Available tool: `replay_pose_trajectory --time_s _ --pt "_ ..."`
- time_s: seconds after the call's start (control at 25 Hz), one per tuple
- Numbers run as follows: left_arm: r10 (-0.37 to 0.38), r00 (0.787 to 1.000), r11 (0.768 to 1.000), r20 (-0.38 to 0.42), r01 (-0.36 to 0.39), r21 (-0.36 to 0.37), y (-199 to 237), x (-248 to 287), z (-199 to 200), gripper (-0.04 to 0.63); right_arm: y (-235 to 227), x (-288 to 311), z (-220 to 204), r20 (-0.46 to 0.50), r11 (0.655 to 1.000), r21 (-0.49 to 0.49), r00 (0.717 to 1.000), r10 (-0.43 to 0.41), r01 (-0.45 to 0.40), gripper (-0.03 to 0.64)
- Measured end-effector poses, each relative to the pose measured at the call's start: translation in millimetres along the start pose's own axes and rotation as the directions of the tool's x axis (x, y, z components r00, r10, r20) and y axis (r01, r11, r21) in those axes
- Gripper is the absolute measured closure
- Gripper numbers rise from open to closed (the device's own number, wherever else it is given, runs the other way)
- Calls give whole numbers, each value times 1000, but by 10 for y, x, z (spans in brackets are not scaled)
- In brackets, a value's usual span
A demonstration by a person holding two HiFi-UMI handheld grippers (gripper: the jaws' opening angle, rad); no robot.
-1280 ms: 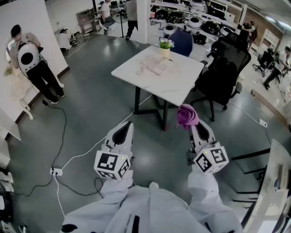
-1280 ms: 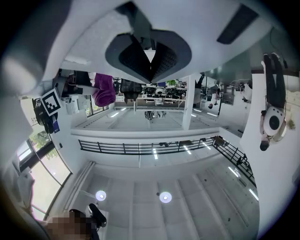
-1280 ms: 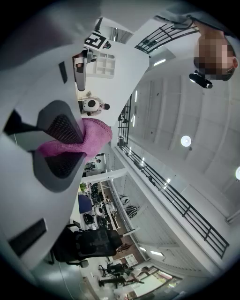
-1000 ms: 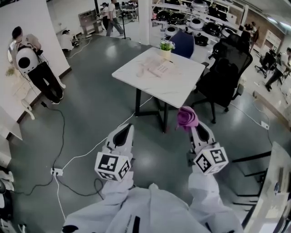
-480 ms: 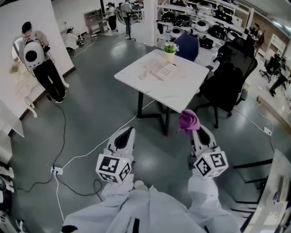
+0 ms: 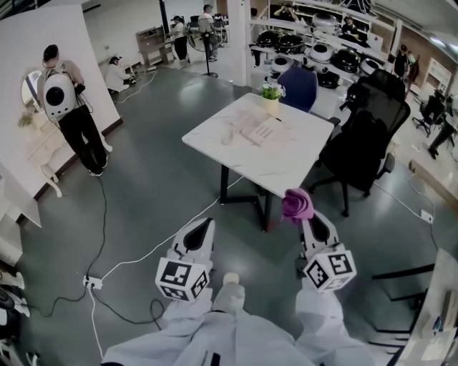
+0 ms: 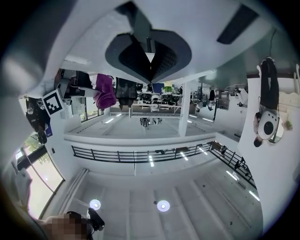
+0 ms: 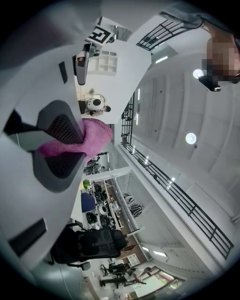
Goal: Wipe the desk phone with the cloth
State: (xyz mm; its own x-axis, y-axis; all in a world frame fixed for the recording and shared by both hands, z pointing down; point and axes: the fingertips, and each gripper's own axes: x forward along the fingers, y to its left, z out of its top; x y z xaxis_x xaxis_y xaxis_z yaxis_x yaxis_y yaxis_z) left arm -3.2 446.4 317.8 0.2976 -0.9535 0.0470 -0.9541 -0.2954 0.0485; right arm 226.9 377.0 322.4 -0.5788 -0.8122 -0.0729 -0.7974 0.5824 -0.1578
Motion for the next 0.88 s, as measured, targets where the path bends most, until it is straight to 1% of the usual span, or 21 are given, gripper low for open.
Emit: replay_pose_trajectory --time_s 0.28,0.52,0.72,0.88 --pt "-30 1000 999 -6 30 -17 289 512 -72 597 -209 490 -89 -12 1000 10 1000 -26 26 581" --pt "-53 999 998 -9 53 -21 666 999 -52 597 -311 1035 -189 -26 999 22 999 -36 37 581" --pt "-89 996 995 -10 88 -40 915 1421 -37 597 -459 1444 -199 -24 998 34 998 -61 62 581" --pt "-120 993 992 -19 119 -51 1084 1709 -50 597 -564 1733 -218 -23 996 23 996 -83 83 581"
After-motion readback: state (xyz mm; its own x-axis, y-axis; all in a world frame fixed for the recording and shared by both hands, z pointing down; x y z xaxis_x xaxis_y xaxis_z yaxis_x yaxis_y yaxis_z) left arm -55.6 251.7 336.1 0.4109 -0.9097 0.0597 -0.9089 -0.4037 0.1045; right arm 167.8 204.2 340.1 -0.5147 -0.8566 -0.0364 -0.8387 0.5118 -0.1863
